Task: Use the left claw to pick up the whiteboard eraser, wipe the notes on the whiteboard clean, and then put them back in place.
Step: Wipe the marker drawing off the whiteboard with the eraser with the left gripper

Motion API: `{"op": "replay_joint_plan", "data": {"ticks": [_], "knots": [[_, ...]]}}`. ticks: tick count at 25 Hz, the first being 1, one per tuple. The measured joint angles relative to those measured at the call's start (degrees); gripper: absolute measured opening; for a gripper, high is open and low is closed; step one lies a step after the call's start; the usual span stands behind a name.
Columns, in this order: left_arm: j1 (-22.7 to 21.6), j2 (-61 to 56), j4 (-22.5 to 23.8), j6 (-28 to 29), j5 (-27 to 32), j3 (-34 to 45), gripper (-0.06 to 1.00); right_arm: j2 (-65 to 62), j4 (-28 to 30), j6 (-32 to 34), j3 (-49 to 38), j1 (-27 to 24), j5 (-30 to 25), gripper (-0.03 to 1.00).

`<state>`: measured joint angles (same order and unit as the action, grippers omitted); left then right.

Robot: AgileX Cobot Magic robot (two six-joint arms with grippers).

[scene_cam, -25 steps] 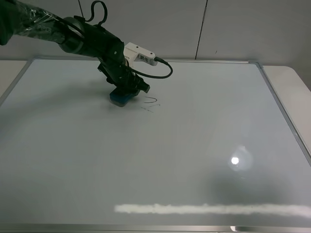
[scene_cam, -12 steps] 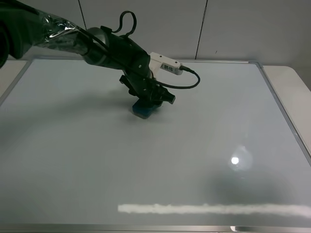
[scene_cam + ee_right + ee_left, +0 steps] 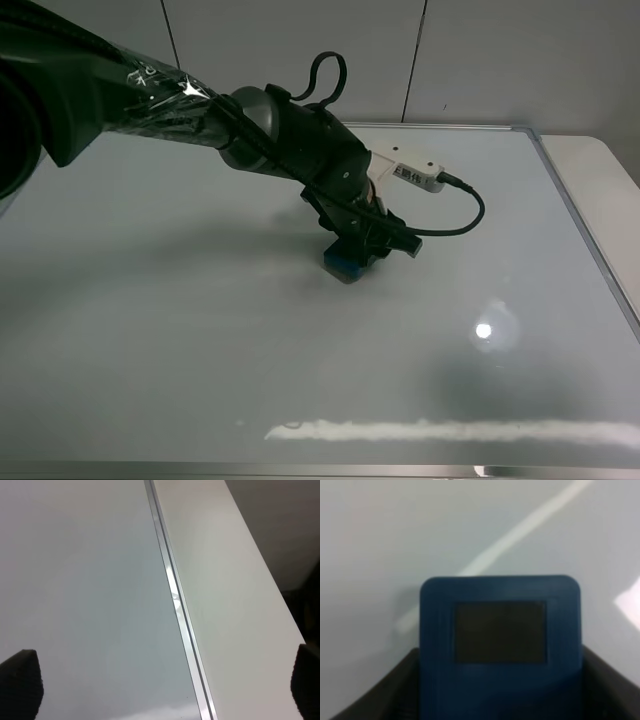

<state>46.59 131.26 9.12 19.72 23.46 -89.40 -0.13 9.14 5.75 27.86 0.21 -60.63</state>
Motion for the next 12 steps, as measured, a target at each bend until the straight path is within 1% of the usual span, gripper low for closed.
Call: {"op": "replay_joint_plan", "data": {"ticks": [3, 6, 12], "knots": [[-2.2, 0.2, 1.3, -0.4, 0.1, 0.0, 0.55, 0.0, 0.0, 0.0, 0.0, 0.0, 0.0, 0.99], [-5.0, 0.3, 2.0, -1.9, 0.0, 0.1, 0.55, 0.0, 0.0, 0.0, 0.0, 0.0, 0.0, 0.99], [-12.8, -0.4, 1.9, -3.7, -3.1, 3.0, 0.55, 0.0, 0.0, 0.0, 0.0, 0.0, 0.0, 0.99]]}}
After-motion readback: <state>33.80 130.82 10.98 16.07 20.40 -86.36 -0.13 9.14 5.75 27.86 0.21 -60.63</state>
